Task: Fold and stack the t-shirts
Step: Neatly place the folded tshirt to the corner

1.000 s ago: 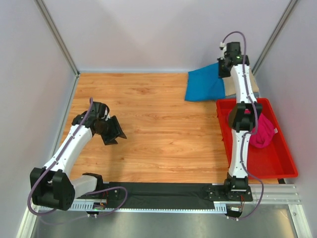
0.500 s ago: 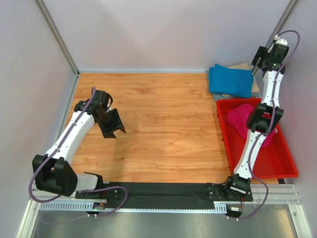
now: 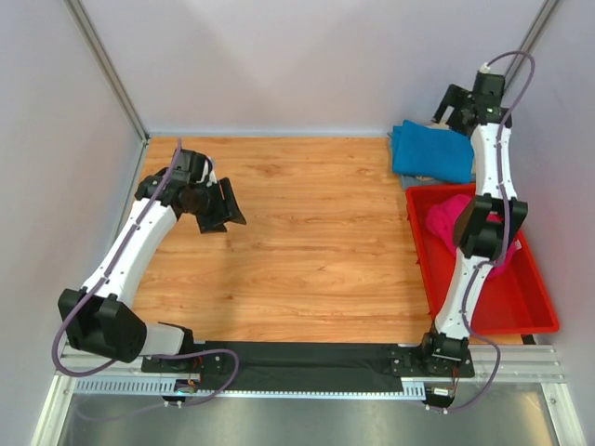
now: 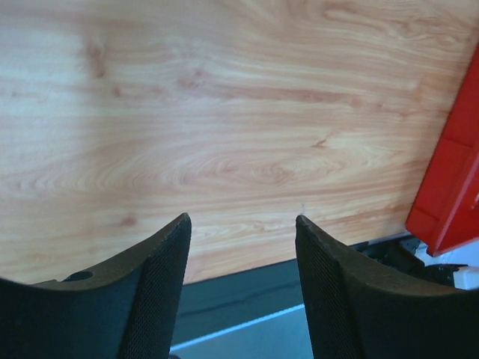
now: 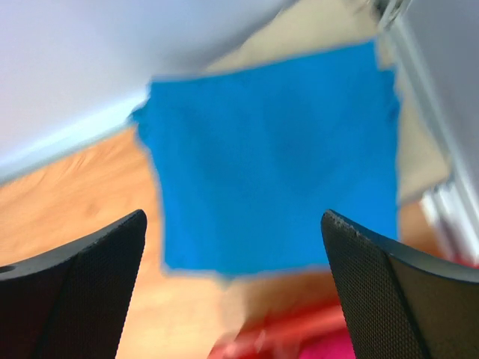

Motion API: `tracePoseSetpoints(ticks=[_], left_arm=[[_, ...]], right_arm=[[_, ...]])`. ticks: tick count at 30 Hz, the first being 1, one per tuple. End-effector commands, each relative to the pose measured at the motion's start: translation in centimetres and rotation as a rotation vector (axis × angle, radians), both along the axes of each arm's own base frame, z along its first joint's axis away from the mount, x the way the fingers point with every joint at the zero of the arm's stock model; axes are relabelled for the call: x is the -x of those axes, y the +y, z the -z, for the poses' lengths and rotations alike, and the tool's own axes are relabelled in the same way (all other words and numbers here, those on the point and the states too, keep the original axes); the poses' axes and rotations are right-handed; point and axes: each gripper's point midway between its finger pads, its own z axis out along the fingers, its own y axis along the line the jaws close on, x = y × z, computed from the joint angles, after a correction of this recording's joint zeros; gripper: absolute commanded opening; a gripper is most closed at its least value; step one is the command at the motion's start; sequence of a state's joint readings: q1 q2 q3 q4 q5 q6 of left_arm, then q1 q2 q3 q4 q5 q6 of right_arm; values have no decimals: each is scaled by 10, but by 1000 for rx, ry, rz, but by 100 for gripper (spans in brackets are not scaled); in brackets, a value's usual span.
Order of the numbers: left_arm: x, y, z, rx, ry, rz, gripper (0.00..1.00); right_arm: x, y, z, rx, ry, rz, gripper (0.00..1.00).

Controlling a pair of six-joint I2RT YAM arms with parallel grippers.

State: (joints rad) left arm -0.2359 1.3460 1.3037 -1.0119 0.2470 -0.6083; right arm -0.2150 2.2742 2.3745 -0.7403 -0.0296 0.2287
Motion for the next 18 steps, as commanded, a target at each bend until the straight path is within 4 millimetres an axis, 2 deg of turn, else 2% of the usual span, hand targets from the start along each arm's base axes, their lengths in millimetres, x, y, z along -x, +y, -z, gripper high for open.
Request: tracePoseSetpoints(ticks=[1, 2, 3, 4, 5, 6, 7, 9, 10, 12, 13, 14, 16, 17, 18], left_arm=[[-13, -19, -45, 83, -222, 152, 66], [-15, -27, -55, 129, -266, 179, 66], [-14, -30, -62, 152, -289, 186, 66], [-10, -32, -68, 176, -309, 190, 66], [-9, -39, -76, 222, -326, 197, 66], [-7, -42, -78, 244, -329, 202, 66], [-5, -46, -81, 262, -339, 212, 66], [1, -53, -83, 289, -334, 238, 66], [4, -57, -85, 292, -334, 254, 66], [12, -61, -87, 294, -329, 279, 66], [17, -66, -92, 296, -341, 298, 66], [20, -68, -93, 298, -343, 308, 67], [28, -73, -95, 305, -340, 325, 70], [31, -73, -94, 305, -335, 331, 98], [33, -73, -93, 299, -331, 333, 99]], right_arm=[[75, 79, -73, -11, 19, 9, 100], [93, 95, -47, -22, 98, -8, 100], [116, 131, -68, -48, 67, -58, 100], [132, 147, -64, -58, 97, -76, 100], [151, 161, -52, -58, 147, -86, 100], [166, 188, -56, -57, 154, -126, 100], [191, 197, -67, -59, 163, -141, 100], [221, 234, -69, -108, 193, -242, 100], [243, 237, -81, -112, 188, -260, 100], [265, 249, -88, -141, 191, -291, 100], [279, 255, -85, -185, 224, -300, 100], [292, 254, -93, -200, 212, -304, 100], [308, 252, -90, -221, 237, -306, 100], [318, 251, -98, -237, 212, -319, 100], [324, 256, -99, -265, 211, -348, 100]])
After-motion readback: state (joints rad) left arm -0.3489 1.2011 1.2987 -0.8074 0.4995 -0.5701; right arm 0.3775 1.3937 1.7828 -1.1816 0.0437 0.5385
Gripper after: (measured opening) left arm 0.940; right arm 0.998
